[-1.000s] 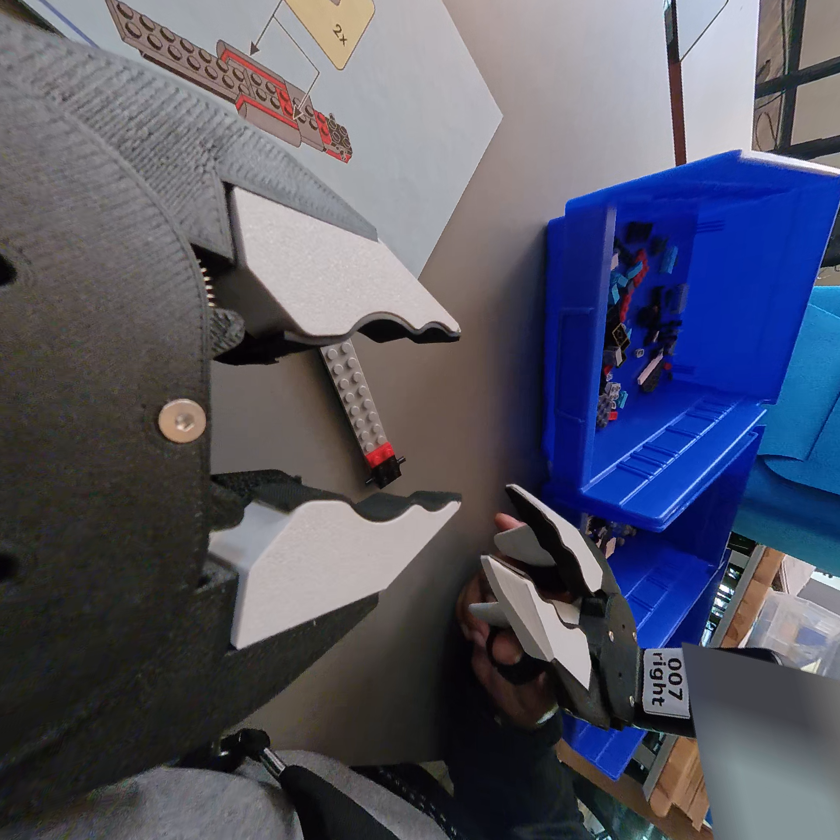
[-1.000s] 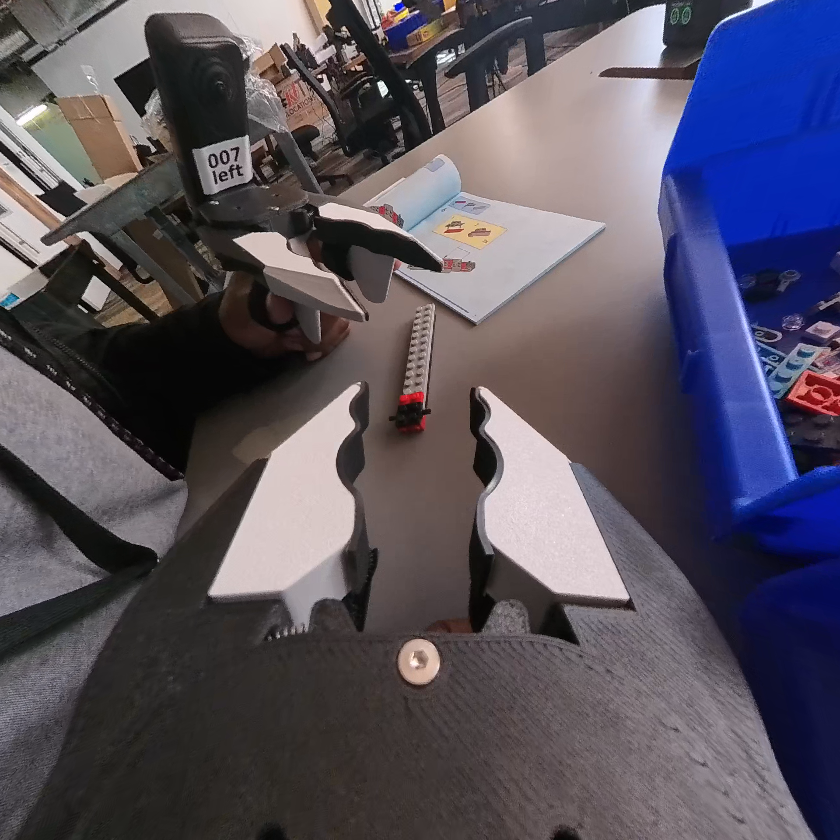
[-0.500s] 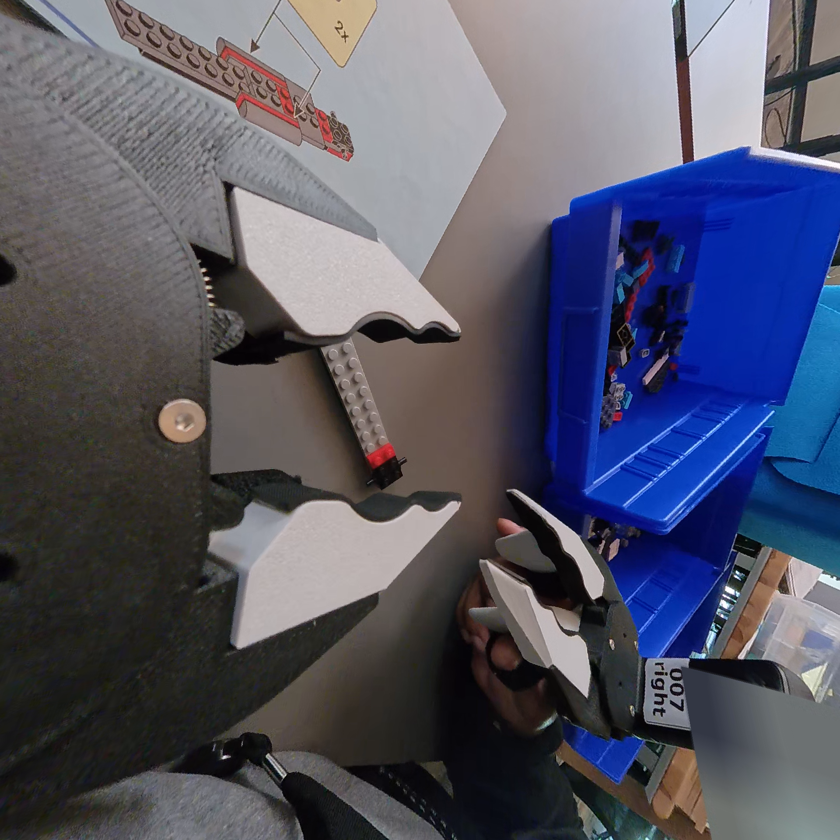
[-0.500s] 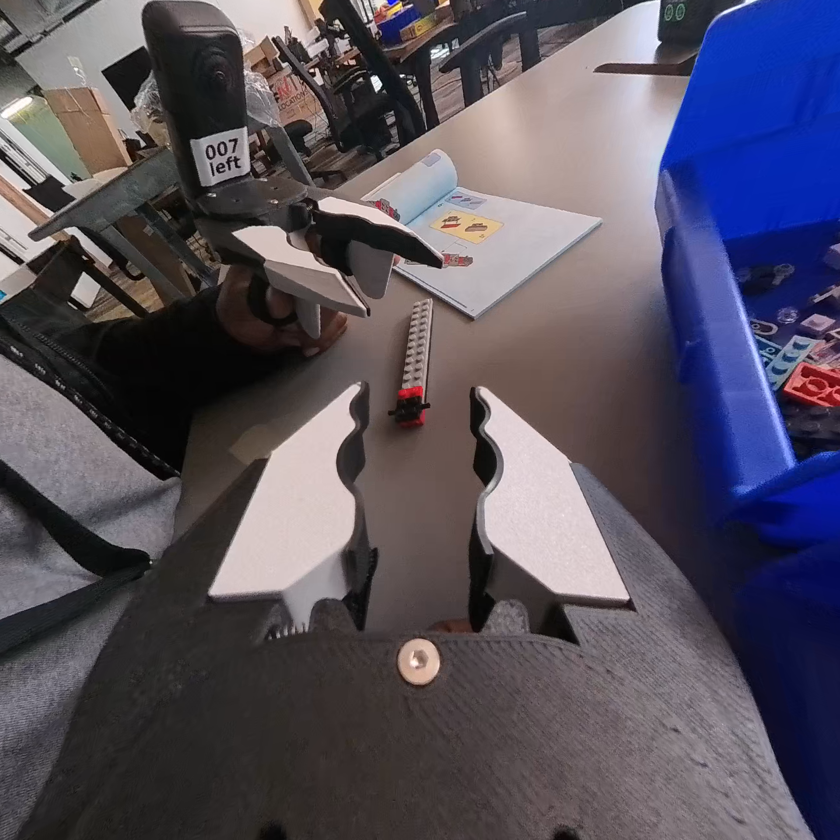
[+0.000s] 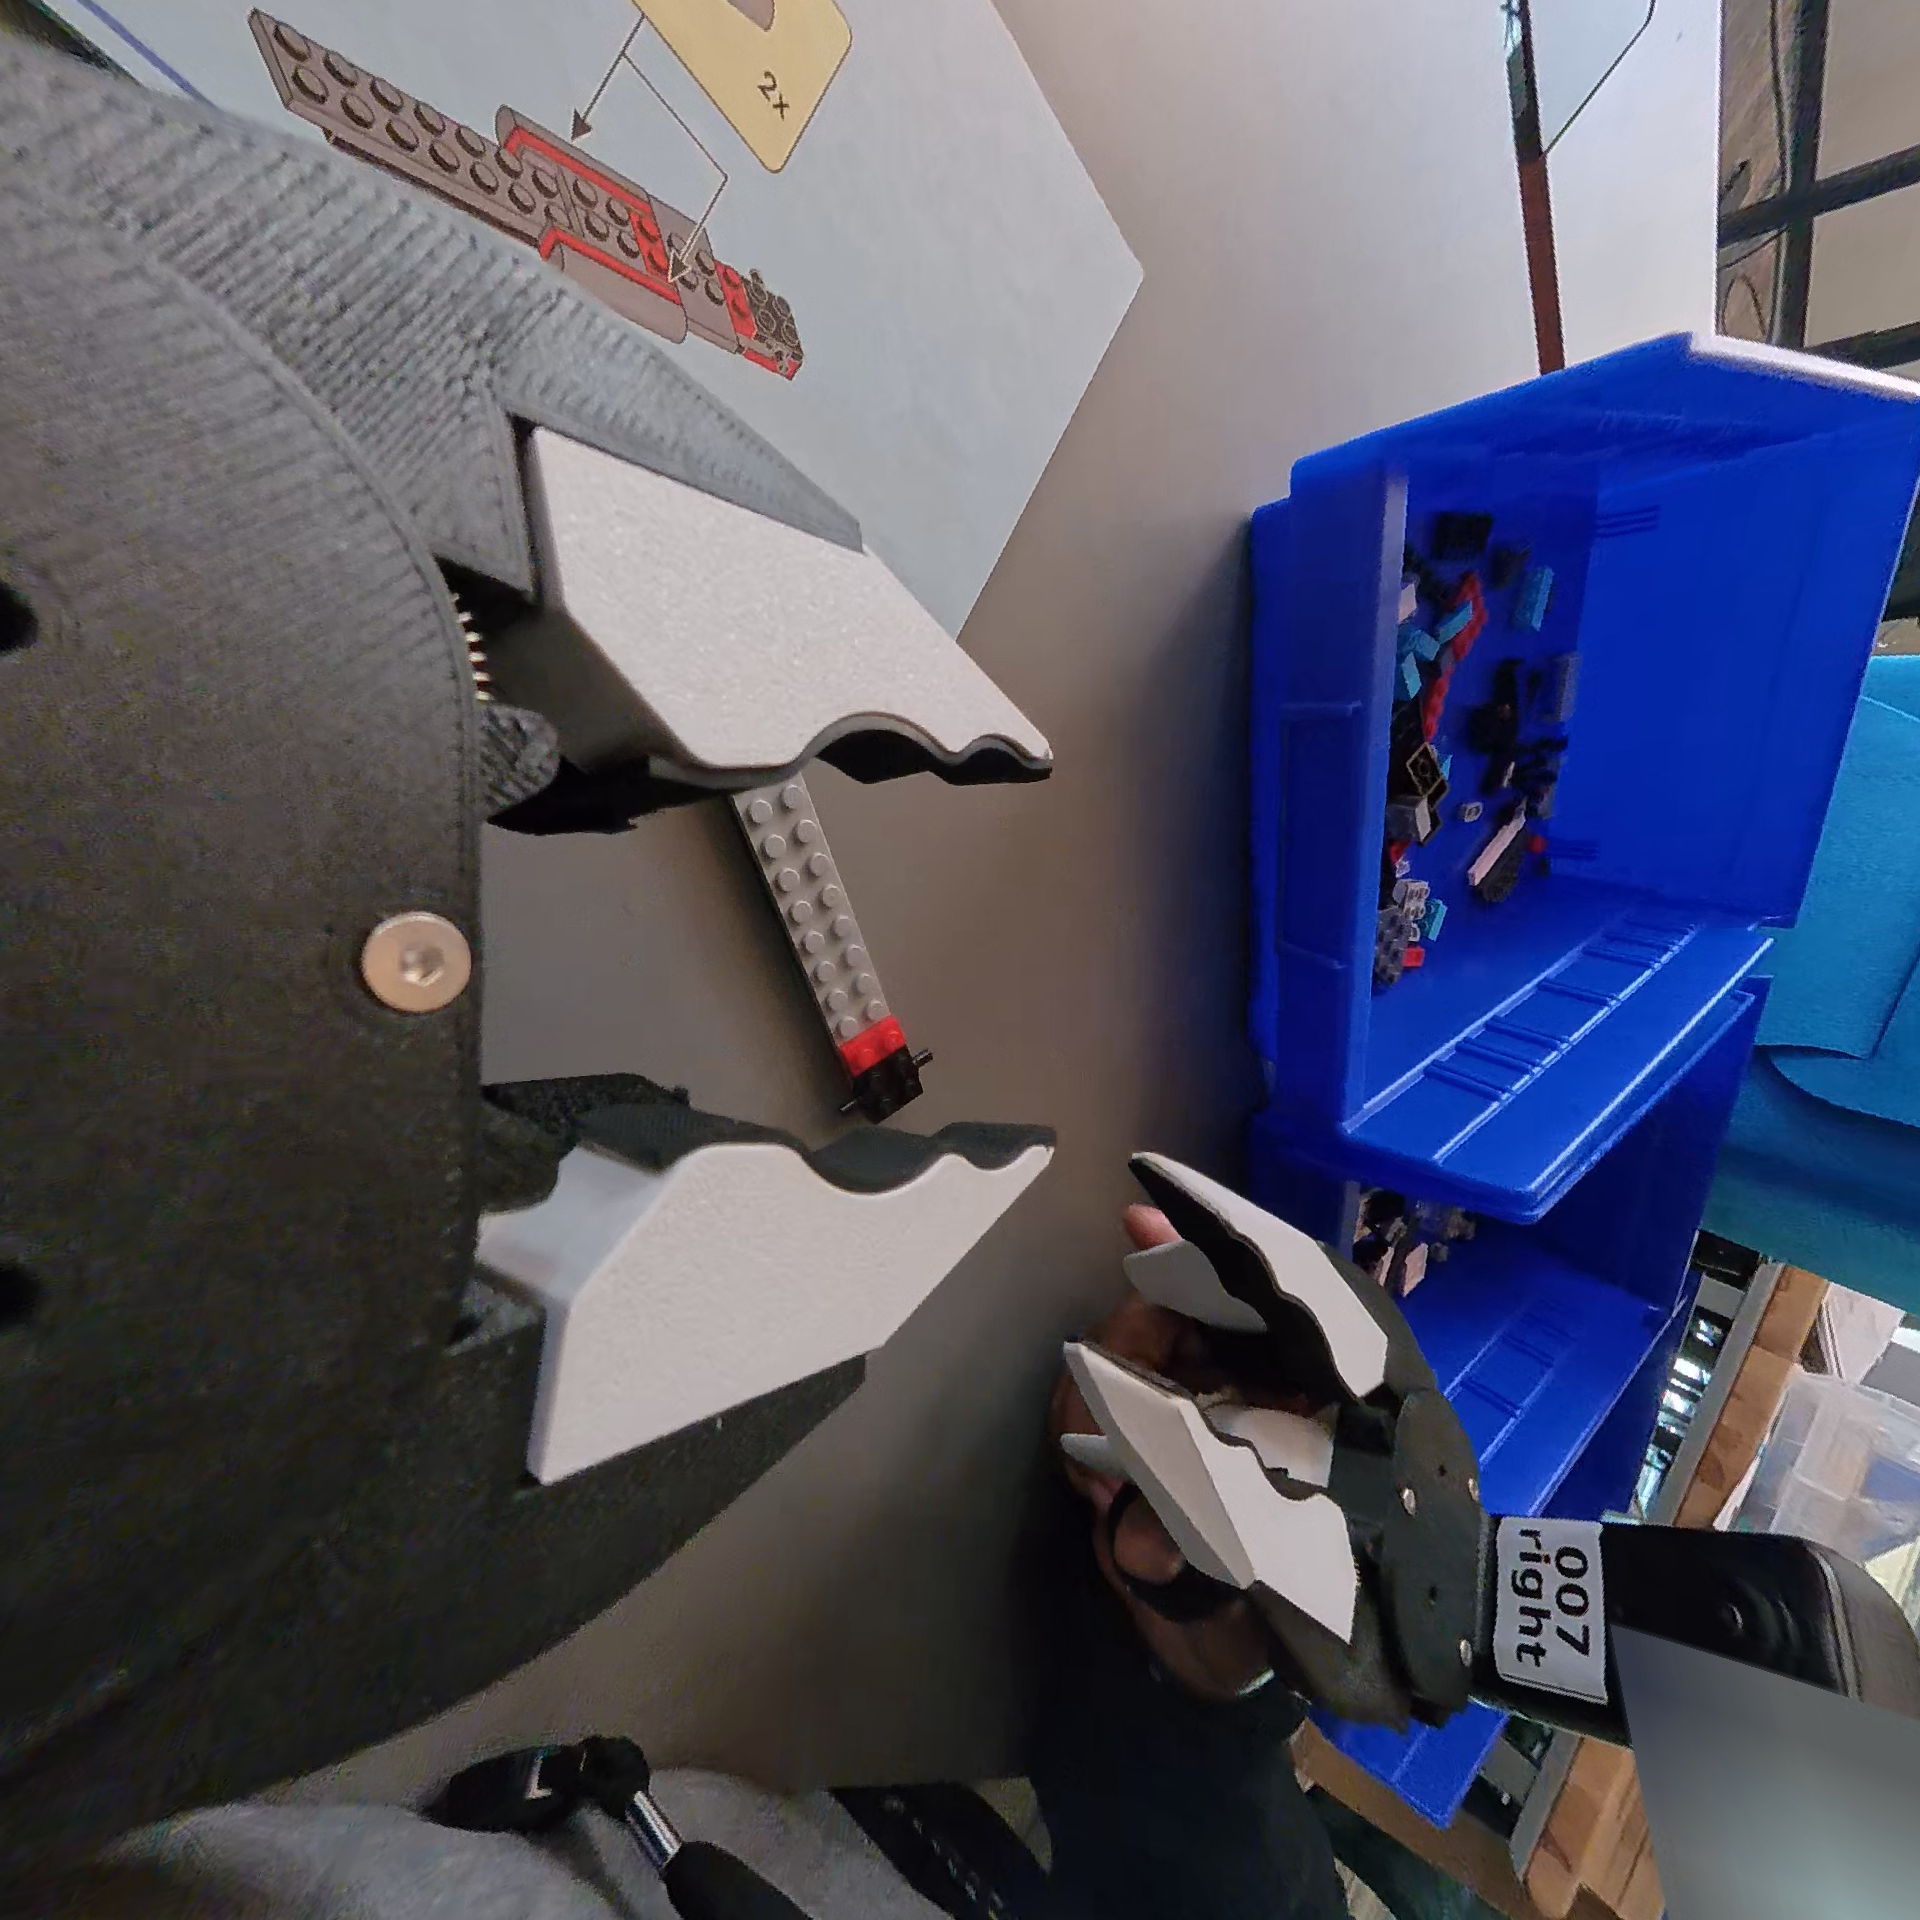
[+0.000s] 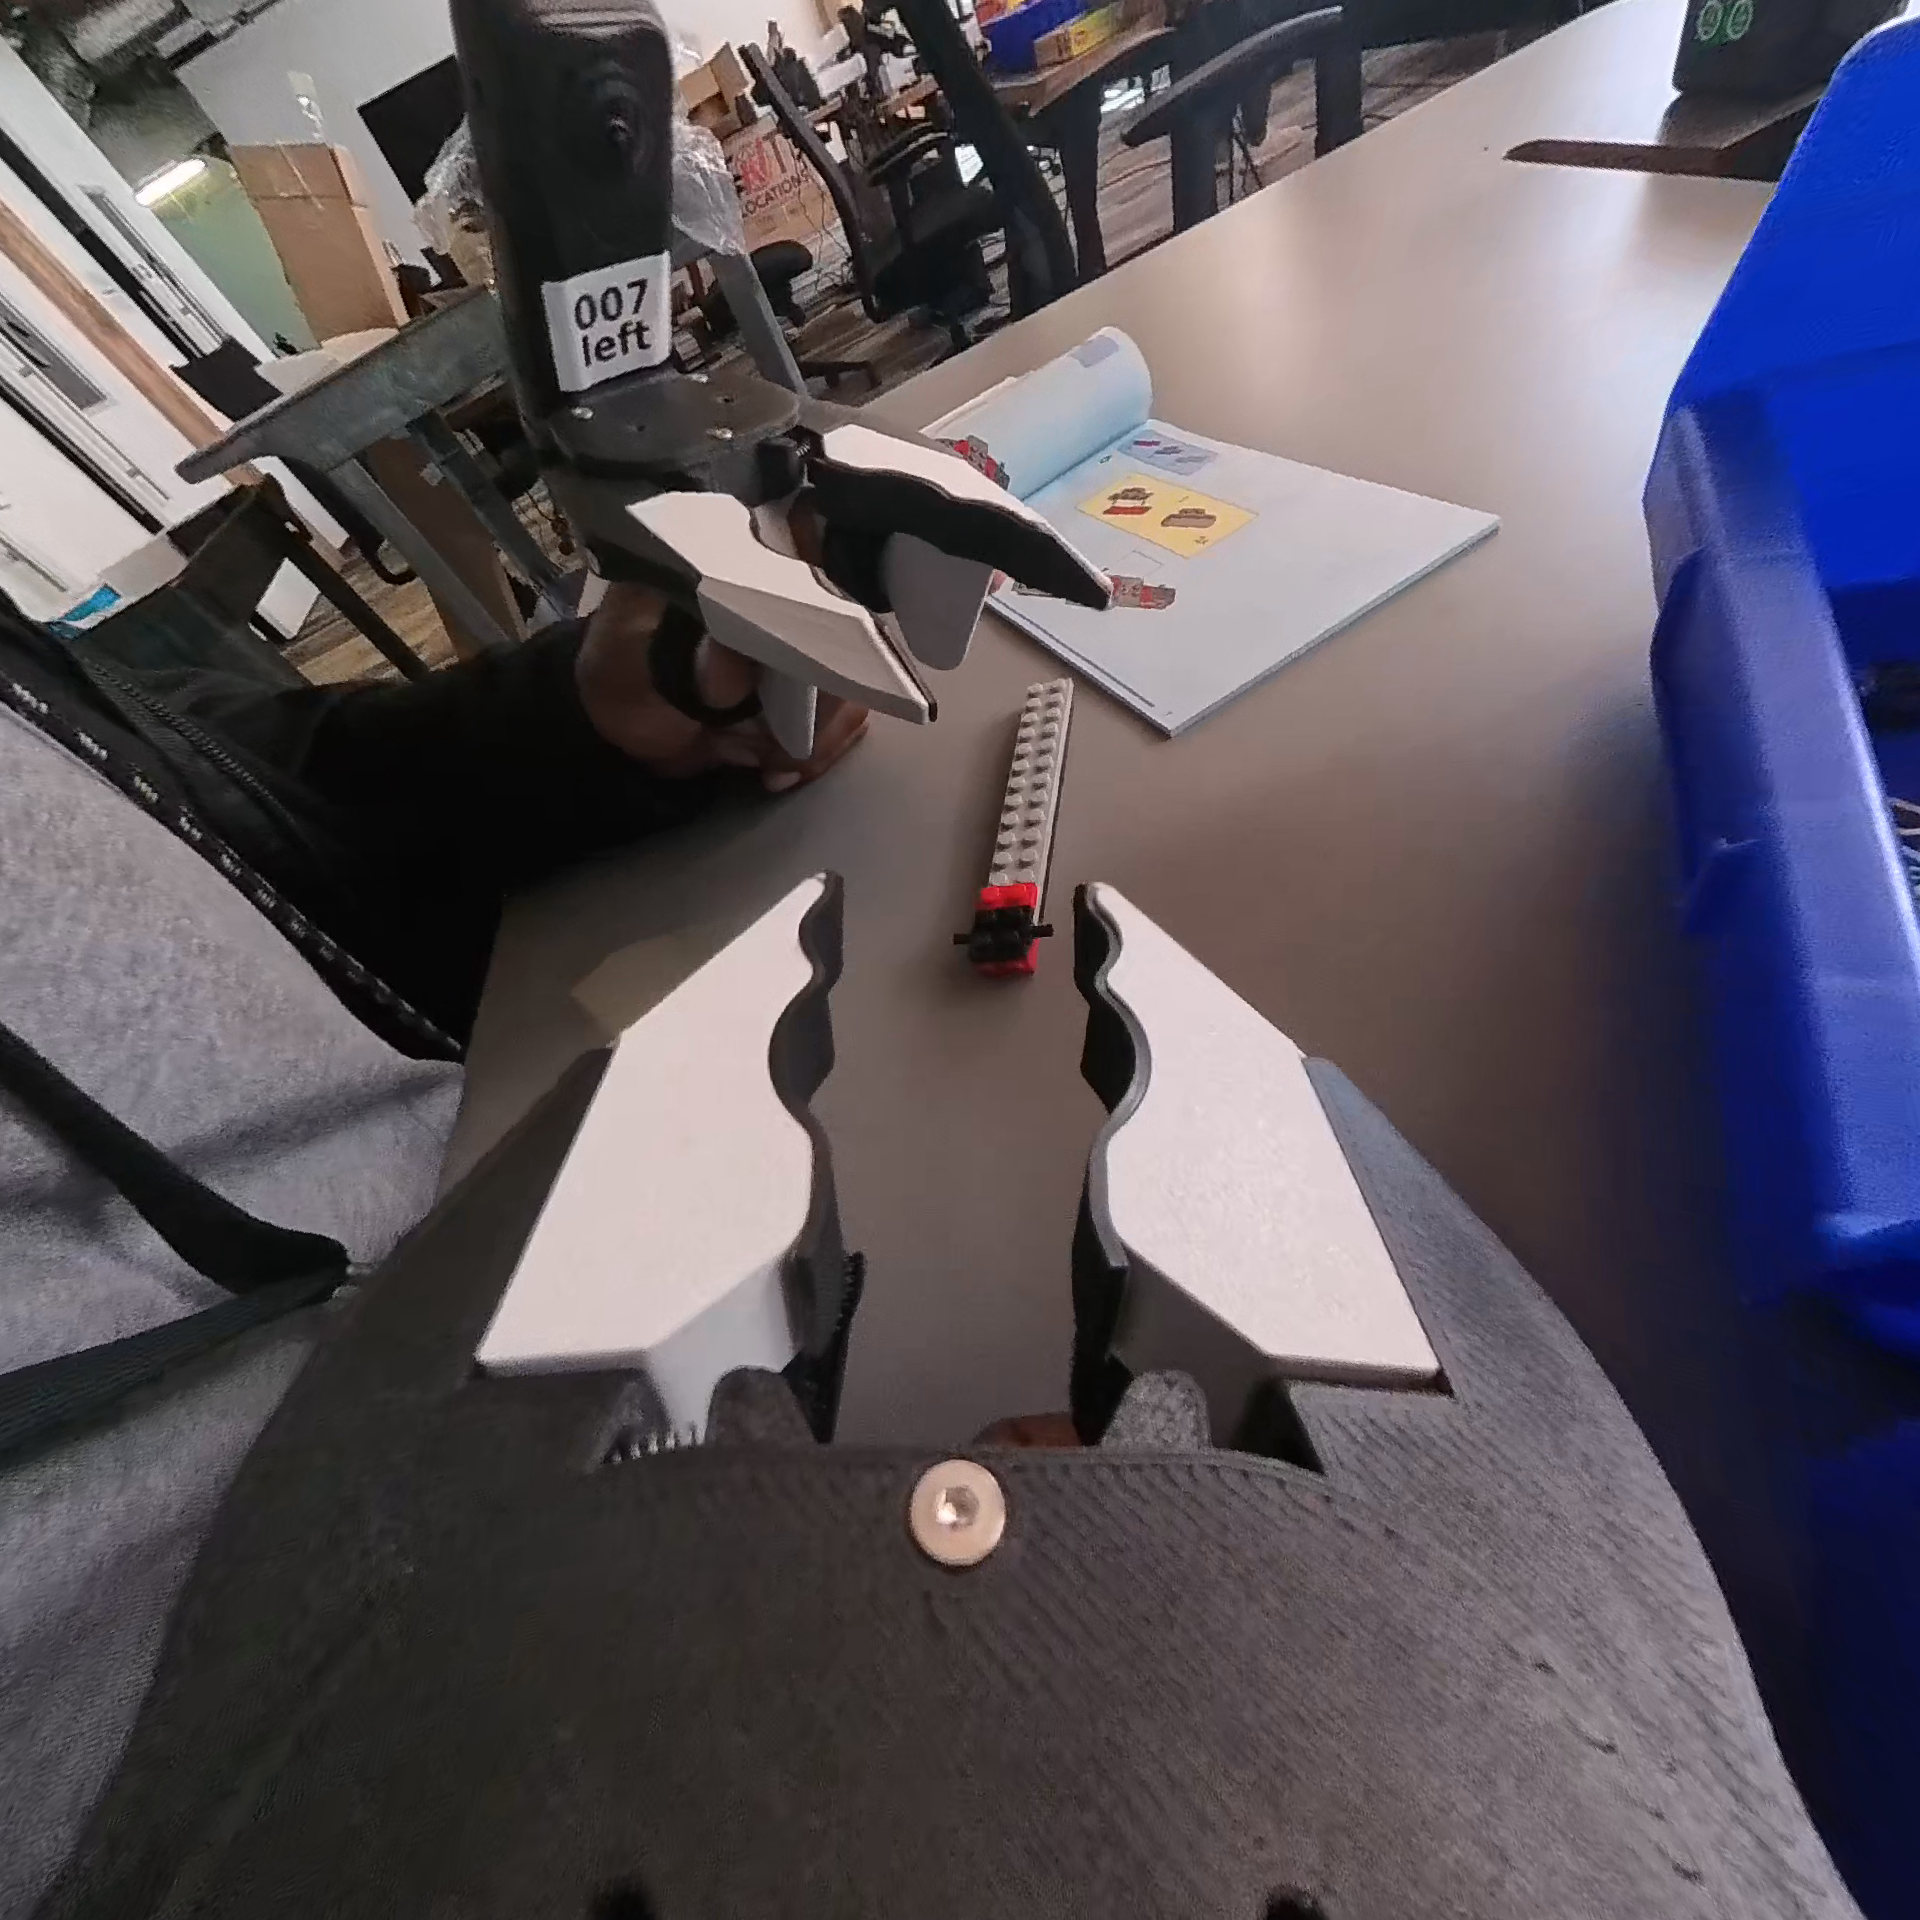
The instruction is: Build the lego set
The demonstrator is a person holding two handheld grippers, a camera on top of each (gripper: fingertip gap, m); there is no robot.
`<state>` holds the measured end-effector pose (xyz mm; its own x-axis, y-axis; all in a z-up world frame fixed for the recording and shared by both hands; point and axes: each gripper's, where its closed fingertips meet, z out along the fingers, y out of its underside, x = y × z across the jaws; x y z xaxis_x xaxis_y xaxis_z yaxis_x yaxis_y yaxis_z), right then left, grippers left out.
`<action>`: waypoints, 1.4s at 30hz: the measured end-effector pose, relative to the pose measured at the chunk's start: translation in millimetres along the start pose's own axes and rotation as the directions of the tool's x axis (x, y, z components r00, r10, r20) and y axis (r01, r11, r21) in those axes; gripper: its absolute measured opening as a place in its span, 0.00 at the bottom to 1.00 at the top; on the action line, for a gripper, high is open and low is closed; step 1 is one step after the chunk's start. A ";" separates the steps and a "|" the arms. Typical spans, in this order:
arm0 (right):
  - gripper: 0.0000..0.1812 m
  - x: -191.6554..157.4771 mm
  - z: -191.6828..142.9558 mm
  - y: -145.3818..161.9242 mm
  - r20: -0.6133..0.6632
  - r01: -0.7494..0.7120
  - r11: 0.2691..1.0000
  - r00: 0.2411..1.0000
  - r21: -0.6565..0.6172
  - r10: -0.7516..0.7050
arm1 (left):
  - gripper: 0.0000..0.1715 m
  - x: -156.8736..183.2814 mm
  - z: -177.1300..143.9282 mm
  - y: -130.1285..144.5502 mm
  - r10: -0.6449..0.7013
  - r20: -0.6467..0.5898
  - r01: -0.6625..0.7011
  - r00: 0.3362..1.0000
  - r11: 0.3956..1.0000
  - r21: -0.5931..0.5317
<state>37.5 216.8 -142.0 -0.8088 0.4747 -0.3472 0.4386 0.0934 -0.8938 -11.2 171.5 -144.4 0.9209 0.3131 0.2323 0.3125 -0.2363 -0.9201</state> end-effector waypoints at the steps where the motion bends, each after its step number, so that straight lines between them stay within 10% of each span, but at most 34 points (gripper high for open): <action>1: 0.26 0.3 -0.3 -0.3 -0.002 -0.001 1.000 1.000 0.003 0.001 | 0.38 0.1 -0.1 -0.1 0.004 0.002 -0.004 1.000 1.000 0.001; 30: 0.25 14.2 20.7 15.1 -0.139 0.041 0.989 0.988 -0.144 -0.062 | 0.38 12.7 -14.4 -14.3 0.061 -0.050 -0.054 0.997 0.991 0.121; 42: 0.24 6.1 14.1 -6.3 0.000 -0.053 0.999 0.999 0.008 0.053 | 0.38 7.3 -9.8 -10.6 0.049 -0.014 -0.048 0.999 0.995 0.088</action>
<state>24.3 206.7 -142.5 -0.7846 0.4786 -0.3941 0.4778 0.0615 -0.8763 -5.5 167.3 -129.9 0.9382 0.2885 0.1910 0.2462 -0.1688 -0.9544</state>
